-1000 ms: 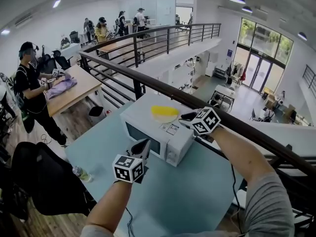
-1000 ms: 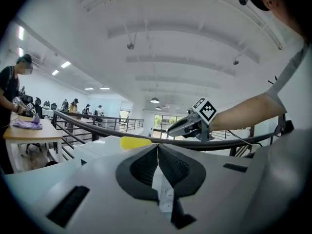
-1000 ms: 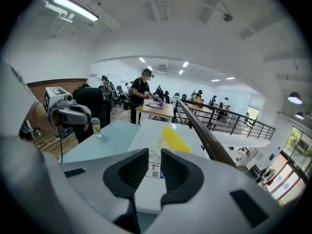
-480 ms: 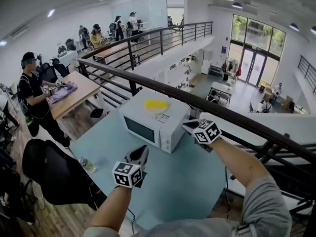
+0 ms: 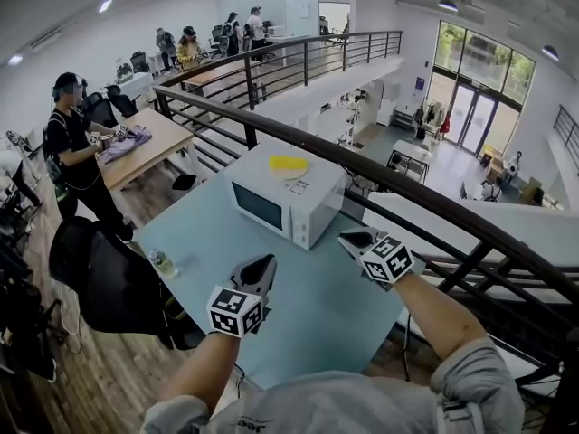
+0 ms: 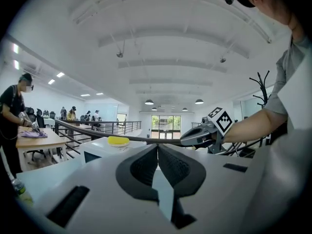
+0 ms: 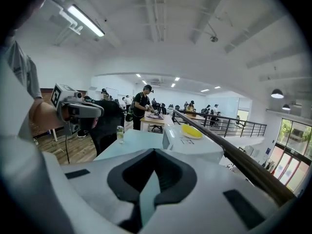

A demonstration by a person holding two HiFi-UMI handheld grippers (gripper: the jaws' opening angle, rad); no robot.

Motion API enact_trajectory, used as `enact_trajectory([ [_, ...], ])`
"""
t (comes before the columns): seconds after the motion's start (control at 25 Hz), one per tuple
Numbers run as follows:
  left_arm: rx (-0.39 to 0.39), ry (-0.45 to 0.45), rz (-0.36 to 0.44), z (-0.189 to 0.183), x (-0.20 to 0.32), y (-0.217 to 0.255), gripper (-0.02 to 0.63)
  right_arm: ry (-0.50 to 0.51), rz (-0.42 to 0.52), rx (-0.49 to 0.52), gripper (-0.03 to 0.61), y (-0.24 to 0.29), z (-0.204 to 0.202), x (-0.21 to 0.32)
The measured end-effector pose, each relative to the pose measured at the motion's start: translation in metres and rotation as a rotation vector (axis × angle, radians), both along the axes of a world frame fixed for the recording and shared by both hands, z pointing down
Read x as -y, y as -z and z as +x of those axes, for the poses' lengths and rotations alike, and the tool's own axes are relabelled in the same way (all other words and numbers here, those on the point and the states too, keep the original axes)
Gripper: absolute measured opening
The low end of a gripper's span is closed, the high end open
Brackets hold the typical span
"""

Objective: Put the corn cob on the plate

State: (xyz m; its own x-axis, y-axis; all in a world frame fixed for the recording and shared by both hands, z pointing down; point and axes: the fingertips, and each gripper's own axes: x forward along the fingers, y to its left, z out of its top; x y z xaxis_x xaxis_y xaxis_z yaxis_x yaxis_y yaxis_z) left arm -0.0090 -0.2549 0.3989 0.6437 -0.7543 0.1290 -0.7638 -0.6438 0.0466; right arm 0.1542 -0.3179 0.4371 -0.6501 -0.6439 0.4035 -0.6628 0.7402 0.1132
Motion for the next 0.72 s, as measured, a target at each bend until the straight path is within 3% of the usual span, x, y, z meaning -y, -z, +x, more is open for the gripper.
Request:
enact_trajectory([
  [0.4, -0.008, 0.017, -0.008, -0.005, -0.077, -0.011, 0.02, 0.03, -0.011, 0.128, 0.017, 0.005, -0.017, -0.099],
  [0.72, -0.074, 0.122, -0.034, -0.04, -0.121, -0.019, 0.02, 0.032, -0.03, 0.213, 0.017, 0.004, -0.008, -0.142],
])
